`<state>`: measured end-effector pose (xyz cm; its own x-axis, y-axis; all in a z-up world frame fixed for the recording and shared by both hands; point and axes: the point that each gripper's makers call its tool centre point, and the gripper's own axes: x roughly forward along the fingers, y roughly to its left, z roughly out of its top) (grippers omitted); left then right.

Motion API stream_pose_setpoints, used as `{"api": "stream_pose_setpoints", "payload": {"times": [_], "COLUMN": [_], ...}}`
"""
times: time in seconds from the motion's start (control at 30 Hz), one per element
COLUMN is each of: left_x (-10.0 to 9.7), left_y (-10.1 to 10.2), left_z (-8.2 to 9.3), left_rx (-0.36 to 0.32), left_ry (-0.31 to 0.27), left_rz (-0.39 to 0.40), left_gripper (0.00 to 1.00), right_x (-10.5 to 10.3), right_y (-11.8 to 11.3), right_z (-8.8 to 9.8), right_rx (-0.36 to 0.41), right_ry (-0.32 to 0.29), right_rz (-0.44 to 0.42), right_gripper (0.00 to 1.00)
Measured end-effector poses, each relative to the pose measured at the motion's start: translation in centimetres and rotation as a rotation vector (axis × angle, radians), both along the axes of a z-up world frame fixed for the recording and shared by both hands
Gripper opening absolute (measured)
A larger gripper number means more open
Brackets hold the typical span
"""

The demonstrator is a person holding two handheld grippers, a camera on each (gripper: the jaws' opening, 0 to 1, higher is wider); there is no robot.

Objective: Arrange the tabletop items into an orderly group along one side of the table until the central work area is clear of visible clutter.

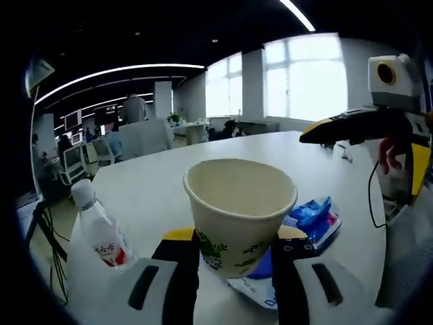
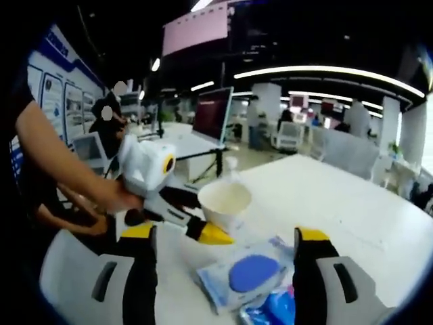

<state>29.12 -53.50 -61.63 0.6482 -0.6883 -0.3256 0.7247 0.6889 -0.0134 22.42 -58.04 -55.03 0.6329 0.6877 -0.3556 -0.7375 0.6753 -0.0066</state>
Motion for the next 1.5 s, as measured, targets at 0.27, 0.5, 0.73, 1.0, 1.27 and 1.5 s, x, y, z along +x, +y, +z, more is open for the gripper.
{"api": "stream_pose_setpoints", "payload": {"times": [0.27, 0.5, 0.73, 1.0, 1.27, 1.5], "left_x": [0.8, 1.7, 2.8, 3.6, 4.7, 5.6], "left_y": [0.5, 1.2, 2.2, 1.9, 2.0, 2.1], "left_z": [-0.4, -0.7, -1.5, -3.0, -3.9, -5.4], "left_rx": [-0.001, -0.019, -0.064, -0.05, -0.044, -0.033], "left_ry": [0.007, 0.018, 0.046, 0.053, 0.054, 0.08], "left_rz": [0.024, 0.061, 0.133, 0.151, 0.187, 0.225], "left_gripper": [0.41, 0.41, 0.41, 0.41, 0.41, 0.42], "right_x": [0.0, 0.0, -0.1, -0.9, -1.9, -2.9], "right_y": [-0.9, -1.8, -3.2, -5.9, -7.6, -9.0], "right_z": [-0.2, -0.3, -0.9, -1.4, -2.3, -3.4], "right_rx": [0.058, 0.065, 0.072, 0.071, 0.068, 0.044], "right_ry": [0.015, 0.022, 0.046, 0.058, 0.082, 0.11], "right_rz": [-0.045, -0.063, -0.104, -0.167, -0.204, -0.228], "right_gripper": [1.0, 1.0, 1.0, 1.0, 1.0, 1.0]}}
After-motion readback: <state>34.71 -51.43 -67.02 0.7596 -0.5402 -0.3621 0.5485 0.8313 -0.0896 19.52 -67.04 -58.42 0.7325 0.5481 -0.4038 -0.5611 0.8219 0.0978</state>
